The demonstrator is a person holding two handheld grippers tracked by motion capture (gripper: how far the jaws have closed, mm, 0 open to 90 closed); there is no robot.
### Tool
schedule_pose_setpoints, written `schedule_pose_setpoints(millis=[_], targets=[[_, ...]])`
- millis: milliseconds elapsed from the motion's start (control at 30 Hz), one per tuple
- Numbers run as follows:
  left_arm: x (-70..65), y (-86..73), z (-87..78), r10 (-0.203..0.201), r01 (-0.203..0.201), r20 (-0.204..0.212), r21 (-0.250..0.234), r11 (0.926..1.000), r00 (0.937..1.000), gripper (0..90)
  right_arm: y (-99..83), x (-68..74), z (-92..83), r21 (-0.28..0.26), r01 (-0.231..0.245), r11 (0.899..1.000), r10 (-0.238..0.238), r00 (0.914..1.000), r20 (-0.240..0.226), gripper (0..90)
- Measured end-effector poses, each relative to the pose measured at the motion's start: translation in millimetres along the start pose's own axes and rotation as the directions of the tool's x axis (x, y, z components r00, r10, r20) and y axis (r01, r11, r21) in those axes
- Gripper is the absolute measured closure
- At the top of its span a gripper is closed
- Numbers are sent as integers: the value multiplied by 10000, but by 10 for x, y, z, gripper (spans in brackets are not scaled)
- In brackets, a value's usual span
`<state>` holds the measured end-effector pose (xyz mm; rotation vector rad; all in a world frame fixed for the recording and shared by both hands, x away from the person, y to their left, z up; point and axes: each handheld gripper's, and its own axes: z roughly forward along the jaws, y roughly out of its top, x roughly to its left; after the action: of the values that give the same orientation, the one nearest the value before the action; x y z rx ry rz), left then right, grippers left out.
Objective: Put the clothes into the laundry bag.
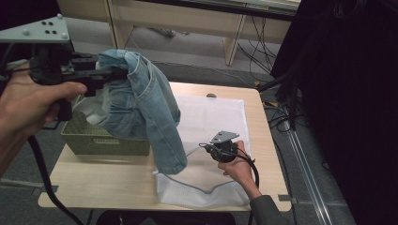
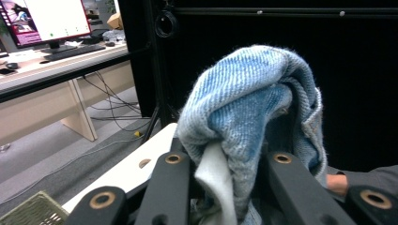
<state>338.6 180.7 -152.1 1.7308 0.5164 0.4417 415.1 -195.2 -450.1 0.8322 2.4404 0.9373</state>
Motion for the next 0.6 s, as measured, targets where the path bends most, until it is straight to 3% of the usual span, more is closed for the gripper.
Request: schedule_pose_setpoints(millis=[67,133,200,267,433,500,600], targets=[[-39,-59,53,-147,149,226,-44,9999,9996,769,-10,-16,-6,61,-66,10000,66,10000,-18,895],[-92,-65,70,43,-42,412,-34,10000,9991,769,-18,-31,-1,84,26,10000,-26,10000,15,896],[-132,-19,68,311,-312,446,13,9995,9985,769,-25,-37,1,188,25,9998,-25,10000,-39,895],[-149,9,64,283,-281,421,-69,9996,9987,769,-34,-32,18,157,-51,9999,51,10000,-2,895],[-357,152,16,482,-463,925,-225,9987,9945,770,-38,-43,11,177,-118,9998,118,9999,-46,896],[-444,179,7,712,-708,1139,-79,9975,9909,769,-42,-52,11,150,-216,9997,216,9998,24,895],[-482,180,22,690,-691,1323,-35,9976,9888,769,-48,-62,12,219,-156,9996,157,9999,-38,896]])
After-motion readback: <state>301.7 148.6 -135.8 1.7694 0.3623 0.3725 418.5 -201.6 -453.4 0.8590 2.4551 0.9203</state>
